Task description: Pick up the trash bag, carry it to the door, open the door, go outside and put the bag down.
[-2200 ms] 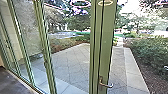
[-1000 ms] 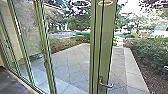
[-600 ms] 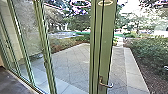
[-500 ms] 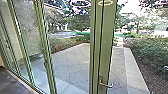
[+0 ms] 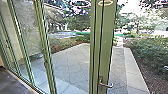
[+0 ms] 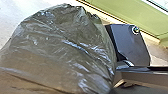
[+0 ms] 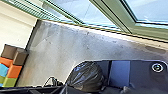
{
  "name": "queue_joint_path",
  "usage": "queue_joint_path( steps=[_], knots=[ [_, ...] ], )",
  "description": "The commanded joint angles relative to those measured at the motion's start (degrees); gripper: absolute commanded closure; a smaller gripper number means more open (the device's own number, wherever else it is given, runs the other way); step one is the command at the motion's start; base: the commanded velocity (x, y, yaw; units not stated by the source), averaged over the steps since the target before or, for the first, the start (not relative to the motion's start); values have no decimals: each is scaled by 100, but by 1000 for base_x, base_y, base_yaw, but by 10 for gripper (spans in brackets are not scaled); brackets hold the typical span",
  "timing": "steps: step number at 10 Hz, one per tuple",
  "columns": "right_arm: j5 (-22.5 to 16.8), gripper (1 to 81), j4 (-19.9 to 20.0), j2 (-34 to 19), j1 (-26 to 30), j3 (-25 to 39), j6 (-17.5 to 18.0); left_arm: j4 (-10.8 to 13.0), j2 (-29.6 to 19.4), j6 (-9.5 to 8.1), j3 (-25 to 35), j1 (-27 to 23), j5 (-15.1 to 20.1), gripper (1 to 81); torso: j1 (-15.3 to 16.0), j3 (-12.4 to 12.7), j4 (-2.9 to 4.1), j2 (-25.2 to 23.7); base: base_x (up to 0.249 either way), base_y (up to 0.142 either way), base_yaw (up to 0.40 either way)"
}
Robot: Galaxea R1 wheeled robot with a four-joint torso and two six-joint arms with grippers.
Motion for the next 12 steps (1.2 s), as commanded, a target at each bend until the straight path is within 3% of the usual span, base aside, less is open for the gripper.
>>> queue_joint_path(
  steps=[1,4,7,12],
  knots=[
    [-803,10,396,-656,1060,688,46,0,9,0,21,-334,299,811,5,0,0,0,0,0,0],
    [-1540,10,1064,-806,1957,696,63,9,9,0,21,-334,299,811,5,0,0,0,0,0,0],
    [-2261,10,1469,-841,2897,644,151,9,9,-9,21,-334,299,811,5,0,0,0,0,0,0],
    [-3465,10,1407,-841,4532,556,1258,-9,36,-9,21,-334,299,811,5,0,0,0,0,0,0]
  ],
)
